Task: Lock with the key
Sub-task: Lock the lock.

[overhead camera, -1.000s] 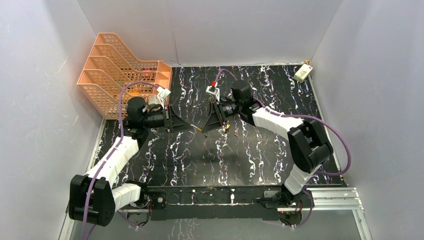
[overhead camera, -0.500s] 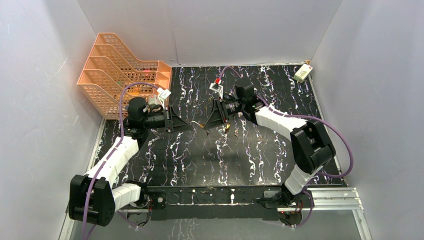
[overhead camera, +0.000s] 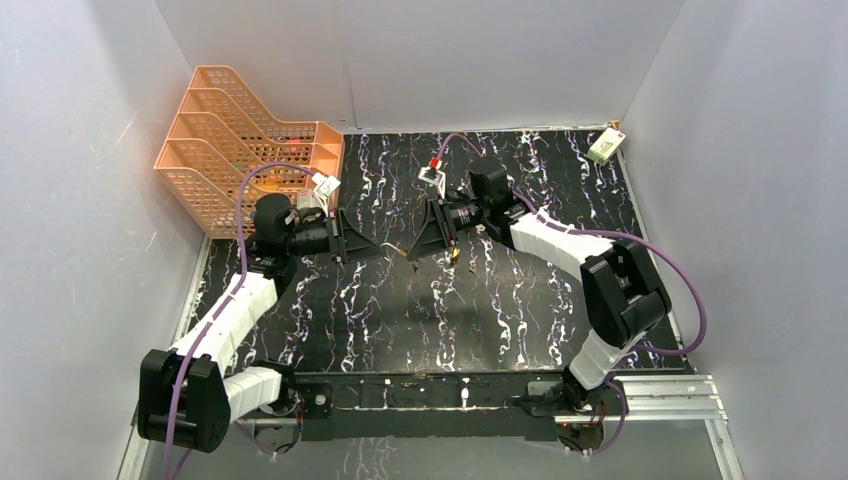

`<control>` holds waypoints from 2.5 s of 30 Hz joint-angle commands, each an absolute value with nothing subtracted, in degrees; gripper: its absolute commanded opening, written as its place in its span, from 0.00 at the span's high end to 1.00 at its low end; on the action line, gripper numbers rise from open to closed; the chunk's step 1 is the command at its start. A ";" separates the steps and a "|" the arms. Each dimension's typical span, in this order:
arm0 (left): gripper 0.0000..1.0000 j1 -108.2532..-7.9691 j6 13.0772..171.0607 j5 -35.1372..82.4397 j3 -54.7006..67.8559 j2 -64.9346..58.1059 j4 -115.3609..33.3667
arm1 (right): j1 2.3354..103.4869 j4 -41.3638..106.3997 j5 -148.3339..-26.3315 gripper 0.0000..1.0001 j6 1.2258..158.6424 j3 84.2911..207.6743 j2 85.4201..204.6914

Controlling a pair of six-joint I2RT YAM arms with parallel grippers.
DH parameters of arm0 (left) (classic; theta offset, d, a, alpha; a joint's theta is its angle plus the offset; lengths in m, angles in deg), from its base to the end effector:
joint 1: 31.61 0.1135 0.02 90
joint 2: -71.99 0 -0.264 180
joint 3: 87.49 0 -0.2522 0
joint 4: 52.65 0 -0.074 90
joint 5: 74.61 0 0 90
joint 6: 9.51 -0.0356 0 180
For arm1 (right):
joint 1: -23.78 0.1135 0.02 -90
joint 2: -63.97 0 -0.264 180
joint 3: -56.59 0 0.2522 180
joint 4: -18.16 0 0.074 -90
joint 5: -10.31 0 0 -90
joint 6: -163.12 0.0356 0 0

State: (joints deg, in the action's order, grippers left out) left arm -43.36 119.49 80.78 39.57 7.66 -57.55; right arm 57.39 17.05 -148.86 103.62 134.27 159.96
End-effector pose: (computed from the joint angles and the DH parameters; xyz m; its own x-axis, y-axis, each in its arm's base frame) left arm 0.2295 -0.0808 0.2916 -0.6959 -0.1229 -0.7075 0.6836 0.1884 -0.7051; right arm 0.2895 0.2324 0.2712 -0.6895 -0.2416 -0.6828 -0.6853 -0.0876 0.7230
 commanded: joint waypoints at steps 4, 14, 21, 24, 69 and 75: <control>1.00 -43.56 120.58 81.92 38.49 7.49 -60.17 | 57.30 15.93 -149.73 1.00 103.05 136.09 158.78; 1.00 -43.52 121.38 80.87 38.94 8.37 -61.44 | 57.17 15.84 -150.49 0.63 103.18 137.03 159.09; 1.00 -43.56 123.56 76.77 39.41 11.03 -66.98 | 53.81 21.09 -139.38 0.14 99.14 136.97 154.17; 1.00 -43.52 123.88 73.09 38.75 11.81 -69.08 | 53.43 20.53 -131.74 0.10 97.13 135.24 149.91; 1.00 -48.87 134.71 63.09 38.41 8.80 -94.13 | 62.22 -22.74 -116.49 0.21 86.57 116.38 138.81; 1.00 -49.31 134.54 63.20 38.40 8.89 -94.44 | 62.24 -22.75 -117.18 0.21 87.39 117.06 139.51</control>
State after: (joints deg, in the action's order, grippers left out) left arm -48.91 135.51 62.76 41.08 7.68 -89.96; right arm 61.85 -19.30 -117.34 87.38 115.54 139.26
